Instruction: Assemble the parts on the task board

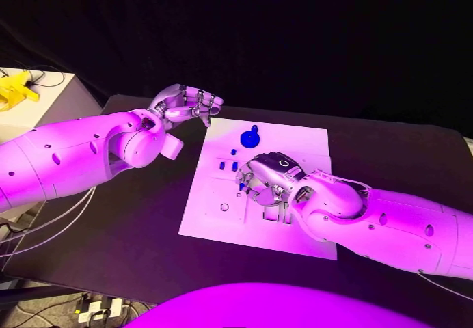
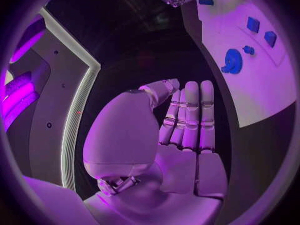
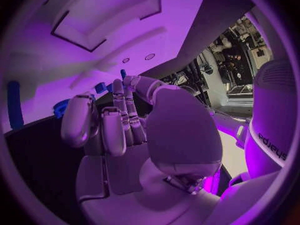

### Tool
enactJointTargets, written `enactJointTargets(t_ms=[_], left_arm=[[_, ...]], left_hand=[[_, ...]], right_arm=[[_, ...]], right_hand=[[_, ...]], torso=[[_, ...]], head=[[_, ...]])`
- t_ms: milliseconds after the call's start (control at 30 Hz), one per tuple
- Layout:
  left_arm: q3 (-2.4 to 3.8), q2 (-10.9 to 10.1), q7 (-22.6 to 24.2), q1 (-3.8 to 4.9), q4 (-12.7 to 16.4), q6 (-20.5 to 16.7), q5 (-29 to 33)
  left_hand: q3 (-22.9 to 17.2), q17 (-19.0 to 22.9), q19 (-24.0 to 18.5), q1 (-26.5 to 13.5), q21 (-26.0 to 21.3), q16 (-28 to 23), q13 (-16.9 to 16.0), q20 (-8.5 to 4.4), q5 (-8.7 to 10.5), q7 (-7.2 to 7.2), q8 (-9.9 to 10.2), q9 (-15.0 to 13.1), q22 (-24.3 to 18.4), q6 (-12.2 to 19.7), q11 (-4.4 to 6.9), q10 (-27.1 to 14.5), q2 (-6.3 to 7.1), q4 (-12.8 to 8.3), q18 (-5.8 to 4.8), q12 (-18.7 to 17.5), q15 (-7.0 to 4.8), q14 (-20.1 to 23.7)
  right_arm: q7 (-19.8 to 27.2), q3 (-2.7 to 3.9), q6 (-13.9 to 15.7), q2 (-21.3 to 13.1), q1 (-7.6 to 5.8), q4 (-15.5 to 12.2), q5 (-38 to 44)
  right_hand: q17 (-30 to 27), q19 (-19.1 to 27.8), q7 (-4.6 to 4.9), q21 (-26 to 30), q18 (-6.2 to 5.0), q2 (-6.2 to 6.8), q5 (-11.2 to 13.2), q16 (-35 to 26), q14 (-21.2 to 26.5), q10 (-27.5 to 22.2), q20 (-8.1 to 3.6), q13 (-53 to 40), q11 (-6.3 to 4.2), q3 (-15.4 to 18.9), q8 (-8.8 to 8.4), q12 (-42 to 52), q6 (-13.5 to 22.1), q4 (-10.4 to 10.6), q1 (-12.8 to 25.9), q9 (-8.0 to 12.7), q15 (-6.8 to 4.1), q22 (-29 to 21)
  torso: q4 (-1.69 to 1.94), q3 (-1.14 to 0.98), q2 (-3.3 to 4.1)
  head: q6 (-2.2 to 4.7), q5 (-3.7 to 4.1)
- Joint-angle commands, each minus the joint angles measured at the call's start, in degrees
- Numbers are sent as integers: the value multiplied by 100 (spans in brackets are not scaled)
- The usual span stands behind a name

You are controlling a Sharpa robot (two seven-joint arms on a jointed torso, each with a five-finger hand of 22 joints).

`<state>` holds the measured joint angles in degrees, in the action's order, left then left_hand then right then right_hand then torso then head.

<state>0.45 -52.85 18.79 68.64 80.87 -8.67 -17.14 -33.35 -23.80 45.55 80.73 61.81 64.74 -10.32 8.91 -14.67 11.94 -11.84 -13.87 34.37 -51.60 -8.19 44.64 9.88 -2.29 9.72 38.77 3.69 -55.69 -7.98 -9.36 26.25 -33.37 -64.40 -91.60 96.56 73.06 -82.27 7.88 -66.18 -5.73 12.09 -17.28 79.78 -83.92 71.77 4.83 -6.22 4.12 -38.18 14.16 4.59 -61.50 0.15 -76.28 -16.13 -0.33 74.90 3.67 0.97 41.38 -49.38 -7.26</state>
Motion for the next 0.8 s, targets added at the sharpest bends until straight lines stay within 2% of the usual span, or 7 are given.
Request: enactJointTargets(t_ms=[33, 200, 333, 533, 800], left_arm=[[5, 14, 19, 7, 12, 73, 2], [5, 16, 15, 7, 9, 83, -2], [5, 18, 13, 7, 5, 87, -3], [5, 22, 8, 7, -3, 93, -7], [5, 35, -2, 7, -15, 108, -24]], left_hand=[[22, 6, 7, -42, -37, -30, 6, 14, -27, 2, -16, 5, -8, 56, -14, -1, -9, -4, 91, -6, 7, -11], [30, 8, 4, -43, -45, -34, 16, 17, -28, 3, -19, 5, -15, 59, -16, -9, -10, -4, 91, -7, 10, -7], [30, 8, 4, -43, -45, -34, 16, 17, -28, 3, -19, 5, -15, 59, -16, -9, -10, -4, 91, -7, 10, -7], [30, 8, 4, -43, -45, -34, 16, 17, -28, 3, -19, 5, -15, 59, -16, -9, -10, -4, 91, -7, 10, -7], [36, 10, 3, -43, -50, -37, 25, 19, -28, 4, -20, 6, -20, 64, -17, -14, -10, -6, 92, -8, 11, -4]], right_arm=[[2, -4, -70, 18, 19, 12, 119], [-10, -9, -66, 40, 44, 37, 150], [-11, -12, -77, 45, 58, 22, 159], [-11, -16, -94, 47, 78, 3, 163], [-13, -20, -112, 46, 109, -6, 164]], right_hand=[[-6, -12, 20, 36, 76, -22, -2, 0, -251, 7, 3, 6, -2, -13, 38, -36, -5, -9, 61, -9, -38, 2], [-6, -12, 20, 36, 76, -22, -2, 0, -251, 7, 3, 6, -2, -13, 38, -36, -5, -9, 61, -9, -38, 2], [-4, -12, 21, 35, 76, -22, 4, 2, -252, 7, 4, 8, -2, -11, 38, -39, -2, -12, 68, -12, -37, 4], [-4, -12, 21, 35, 76, -22, 4, 2, -252, 7, 4, 8, -2, -11, 38, -39, -2, -12, 68, -12, -37, 4], [-5, -10, 22, 39, 76, -19, 11, 2, -251, 10, 5, 11, -1, -6, 39, -43, 0, -12, 81, -15, -35, 3]], torso=[[4, 0, -2], [9, 1, -3], [14, 5, -3], [3, 4, 1], [8, 4, -2]], head=[[-23, -9], [-26, -31], [-62, -49], [-62, -59], [-62, -69]])
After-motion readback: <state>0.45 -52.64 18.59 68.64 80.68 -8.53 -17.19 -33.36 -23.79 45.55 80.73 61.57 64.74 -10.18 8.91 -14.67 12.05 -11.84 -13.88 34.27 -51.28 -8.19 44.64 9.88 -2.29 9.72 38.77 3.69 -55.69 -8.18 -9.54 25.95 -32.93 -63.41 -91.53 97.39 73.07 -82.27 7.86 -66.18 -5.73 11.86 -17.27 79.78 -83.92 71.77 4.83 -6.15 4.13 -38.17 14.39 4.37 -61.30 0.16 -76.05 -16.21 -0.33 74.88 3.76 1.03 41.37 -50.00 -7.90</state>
